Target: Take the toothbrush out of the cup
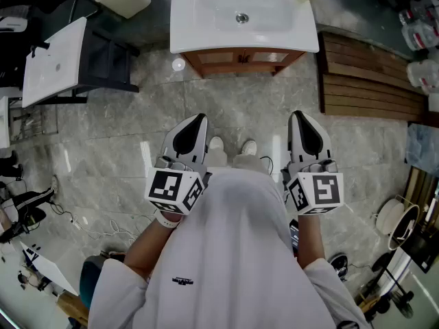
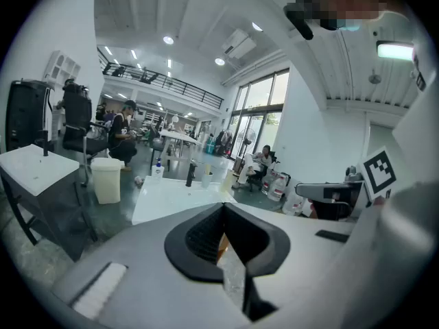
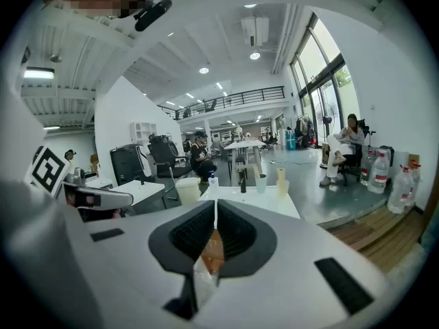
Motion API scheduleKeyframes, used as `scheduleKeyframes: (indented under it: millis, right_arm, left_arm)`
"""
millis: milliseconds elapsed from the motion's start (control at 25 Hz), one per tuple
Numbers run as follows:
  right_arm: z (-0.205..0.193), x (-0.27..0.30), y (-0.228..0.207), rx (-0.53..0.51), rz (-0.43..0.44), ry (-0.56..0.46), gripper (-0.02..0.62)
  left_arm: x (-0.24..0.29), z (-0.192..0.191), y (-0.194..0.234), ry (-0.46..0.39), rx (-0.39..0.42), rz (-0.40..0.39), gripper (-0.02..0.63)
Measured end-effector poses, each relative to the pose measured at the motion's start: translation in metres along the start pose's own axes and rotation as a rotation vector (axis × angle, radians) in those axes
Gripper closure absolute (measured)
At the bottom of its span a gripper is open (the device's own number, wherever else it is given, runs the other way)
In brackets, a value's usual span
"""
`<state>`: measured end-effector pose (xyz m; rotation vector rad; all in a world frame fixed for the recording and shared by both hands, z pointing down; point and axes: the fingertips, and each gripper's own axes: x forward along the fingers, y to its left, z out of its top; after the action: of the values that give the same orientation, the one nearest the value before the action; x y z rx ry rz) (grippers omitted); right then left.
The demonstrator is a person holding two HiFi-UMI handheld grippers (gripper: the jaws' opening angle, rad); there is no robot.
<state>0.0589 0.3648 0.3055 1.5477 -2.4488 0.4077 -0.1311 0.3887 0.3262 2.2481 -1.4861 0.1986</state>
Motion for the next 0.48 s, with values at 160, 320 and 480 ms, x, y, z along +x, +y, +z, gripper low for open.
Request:
scheduleKeyframes:
  millis: [160, 320, 480]
  right_arm:
    - [0.002, -0.022, 0.010, 0.006, 0.065, -0.051, 0.583]
    - [0.001, -0.035, 0.005, -0.034, 0.071, -0.054, 0.584]
    - [0.001, -0.045, -0.004, -0.051, 0.060, -0.054, 0.586]
  left_arm:
    - [-0.005, -0.007, -0.034, 0.002, 0.045, -0.018, 0.600]
    - [-0.007, -0.007, -0.054, -0.013, 0.065, -0.028, 0.600]
    - [-0.007, -0.004, -0.065, -0.025, 0.068, -0.021, 0.600]
